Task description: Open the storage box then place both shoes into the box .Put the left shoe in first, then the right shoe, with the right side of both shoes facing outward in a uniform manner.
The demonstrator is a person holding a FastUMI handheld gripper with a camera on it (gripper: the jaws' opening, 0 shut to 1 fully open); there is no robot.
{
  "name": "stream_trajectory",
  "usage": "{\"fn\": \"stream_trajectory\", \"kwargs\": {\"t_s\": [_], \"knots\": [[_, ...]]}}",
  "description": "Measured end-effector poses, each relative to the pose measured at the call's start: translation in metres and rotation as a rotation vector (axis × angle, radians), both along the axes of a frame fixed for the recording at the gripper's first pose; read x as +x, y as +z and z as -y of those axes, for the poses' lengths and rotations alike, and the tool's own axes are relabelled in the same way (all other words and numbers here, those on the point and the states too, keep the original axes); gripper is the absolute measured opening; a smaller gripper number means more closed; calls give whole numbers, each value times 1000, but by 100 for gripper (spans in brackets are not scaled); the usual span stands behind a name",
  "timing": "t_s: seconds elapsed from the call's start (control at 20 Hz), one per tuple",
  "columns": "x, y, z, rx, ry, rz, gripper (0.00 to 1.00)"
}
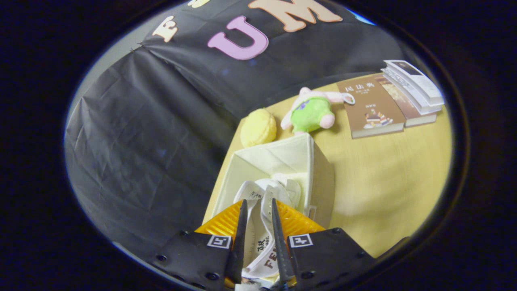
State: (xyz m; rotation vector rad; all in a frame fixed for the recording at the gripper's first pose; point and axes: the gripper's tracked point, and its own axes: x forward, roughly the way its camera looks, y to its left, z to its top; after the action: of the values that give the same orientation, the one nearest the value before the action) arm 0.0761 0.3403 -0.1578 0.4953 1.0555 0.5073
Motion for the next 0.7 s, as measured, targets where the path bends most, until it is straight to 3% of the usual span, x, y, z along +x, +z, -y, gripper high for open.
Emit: {"fn": "stream_trajectory", "kwargs": {"t_s": [0.45, 0.7], "knots": [[15, 32, 90, -151, 2, 346, 100], [0, 46, 124, -252, 88, 599, 100]]}}
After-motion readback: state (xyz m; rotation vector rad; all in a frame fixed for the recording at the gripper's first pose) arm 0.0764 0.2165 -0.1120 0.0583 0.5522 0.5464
